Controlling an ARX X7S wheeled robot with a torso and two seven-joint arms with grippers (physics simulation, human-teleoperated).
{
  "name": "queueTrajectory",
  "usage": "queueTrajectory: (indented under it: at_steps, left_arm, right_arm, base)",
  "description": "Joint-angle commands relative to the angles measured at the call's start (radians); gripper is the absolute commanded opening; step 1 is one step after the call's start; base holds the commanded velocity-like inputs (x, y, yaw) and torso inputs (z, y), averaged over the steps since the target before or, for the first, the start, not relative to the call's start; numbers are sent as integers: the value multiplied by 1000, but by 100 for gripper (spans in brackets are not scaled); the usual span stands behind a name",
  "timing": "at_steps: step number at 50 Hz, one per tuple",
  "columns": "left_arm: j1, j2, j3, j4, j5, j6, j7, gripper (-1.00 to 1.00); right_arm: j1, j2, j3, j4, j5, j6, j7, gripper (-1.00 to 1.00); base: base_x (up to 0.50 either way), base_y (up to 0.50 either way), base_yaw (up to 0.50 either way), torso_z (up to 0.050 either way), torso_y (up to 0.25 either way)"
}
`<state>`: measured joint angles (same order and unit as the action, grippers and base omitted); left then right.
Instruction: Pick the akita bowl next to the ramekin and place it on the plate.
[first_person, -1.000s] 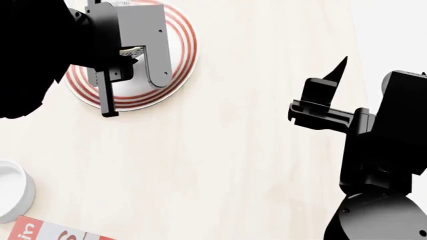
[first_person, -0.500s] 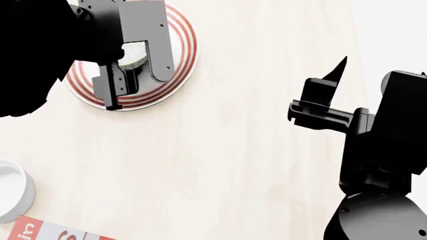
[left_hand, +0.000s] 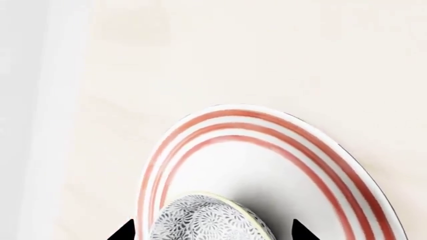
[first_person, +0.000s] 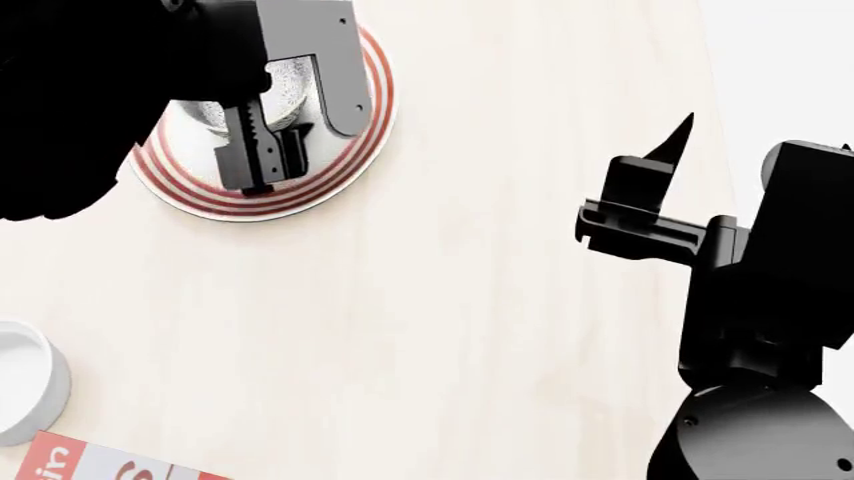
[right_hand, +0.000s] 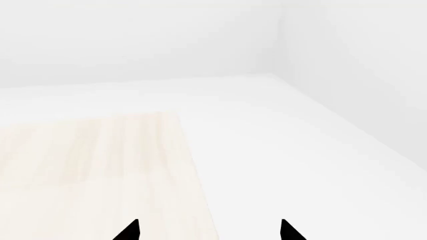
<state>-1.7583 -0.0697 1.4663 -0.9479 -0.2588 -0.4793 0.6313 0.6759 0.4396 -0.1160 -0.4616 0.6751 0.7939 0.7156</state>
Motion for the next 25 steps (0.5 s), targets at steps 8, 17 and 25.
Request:
queueTrajectory:
  at_steps: [8,17,25]
  left_arm:
    - [-16,69,19,-75,-94,96,-62,100]
    - [-31,70,54,-63,-156,109,-101,100]
    - [-53,70,61,-46,-181,115,-120,100]
  right_arm:
    - [-6,-17,22,-7,-17,0,-22,100]
    - [-7,-15,21,-12,-14,1,-20,100]
    - [-6,-14,18,-7,-17,-5,-21,100]
  base:
    - [0,0,0,0,0]
    - [0,0,0,0,1]
    - [0,0,0,0,0]
